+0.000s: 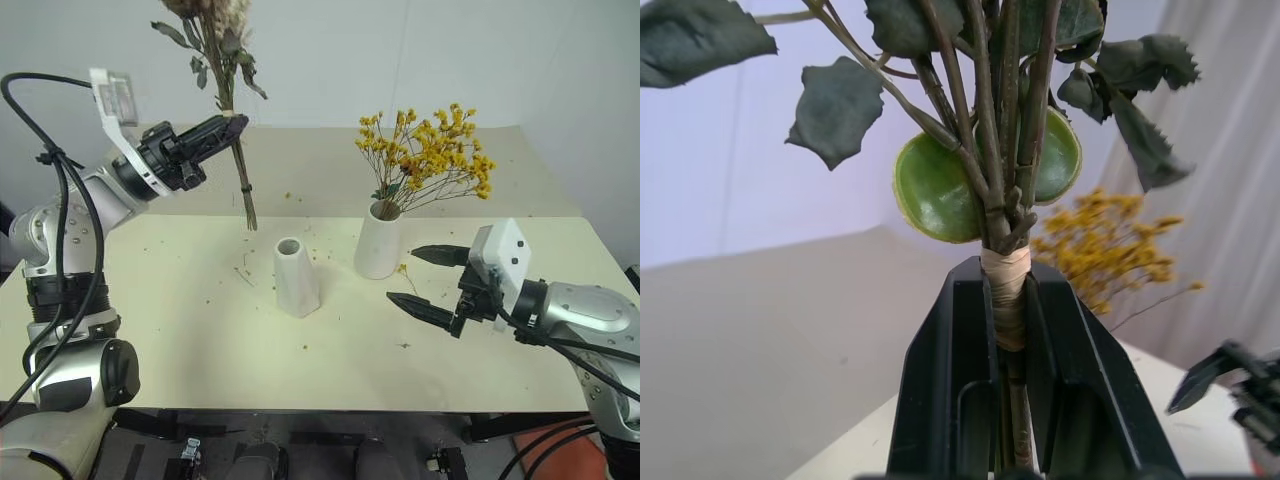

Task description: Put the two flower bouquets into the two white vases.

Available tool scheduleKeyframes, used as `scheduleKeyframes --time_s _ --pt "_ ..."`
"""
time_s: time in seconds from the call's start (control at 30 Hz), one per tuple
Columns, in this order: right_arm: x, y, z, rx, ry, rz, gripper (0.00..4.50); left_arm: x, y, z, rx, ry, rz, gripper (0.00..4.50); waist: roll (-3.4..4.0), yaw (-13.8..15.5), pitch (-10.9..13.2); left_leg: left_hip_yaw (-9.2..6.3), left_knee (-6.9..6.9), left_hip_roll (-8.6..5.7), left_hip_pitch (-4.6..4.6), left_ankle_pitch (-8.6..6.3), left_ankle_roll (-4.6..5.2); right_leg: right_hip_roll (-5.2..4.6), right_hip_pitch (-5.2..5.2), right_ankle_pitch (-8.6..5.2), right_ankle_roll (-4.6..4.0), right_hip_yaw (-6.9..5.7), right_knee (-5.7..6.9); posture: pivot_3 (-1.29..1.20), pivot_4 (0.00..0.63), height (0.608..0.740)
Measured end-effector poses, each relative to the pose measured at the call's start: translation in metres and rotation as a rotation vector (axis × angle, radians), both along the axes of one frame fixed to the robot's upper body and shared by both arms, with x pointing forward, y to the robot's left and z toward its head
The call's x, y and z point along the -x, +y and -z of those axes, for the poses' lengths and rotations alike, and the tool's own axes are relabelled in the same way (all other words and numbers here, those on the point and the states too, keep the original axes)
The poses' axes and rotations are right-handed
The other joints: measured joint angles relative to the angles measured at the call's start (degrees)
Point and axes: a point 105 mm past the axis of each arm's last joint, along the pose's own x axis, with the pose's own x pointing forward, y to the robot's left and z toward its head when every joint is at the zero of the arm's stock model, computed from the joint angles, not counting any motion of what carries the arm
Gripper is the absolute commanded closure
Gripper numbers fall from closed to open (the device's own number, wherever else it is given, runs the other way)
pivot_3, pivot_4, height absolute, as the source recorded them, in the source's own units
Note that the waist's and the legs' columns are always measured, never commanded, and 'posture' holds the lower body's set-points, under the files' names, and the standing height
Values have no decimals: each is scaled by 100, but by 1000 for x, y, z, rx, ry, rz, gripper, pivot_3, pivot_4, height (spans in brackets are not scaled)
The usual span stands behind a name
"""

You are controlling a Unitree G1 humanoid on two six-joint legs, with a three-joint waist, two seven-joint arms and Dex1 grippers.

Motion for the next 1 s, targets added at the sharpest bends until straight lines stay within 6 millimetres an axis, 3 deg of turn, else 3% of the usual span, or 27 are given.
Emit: scheduleKeyframes --time_s 0.17,0.3,0.57,1.0 --pt "0 1 0 -5 -5 6 0 7 -6 -15 39 -74 59 4365 0 1 0 0 0 -1 1 0 0 0 2 0 0 0 -1 0 150 740" --pt "0 1 -1 -9 -8 9 0 7 -14 -12 53 -87 102 4365 0 3 0 0 0 -1 1 0 -1 0 3 0 0 0 -1 0 150 740" --pt "2 1 0 -10 -13 19 0 11 -36 4 -2 -110 186 4365 0 -4 0 1 0 0 2 0 0 1 3 0 0 1 -1 0 150 740" --pt "3 -1 -2 -24 -30 44 0 8 -46 26 -76 -107 204 4365 0 1 0 0 0 0 3 0 0 2 5 0 0 1 -2 0 150 740"
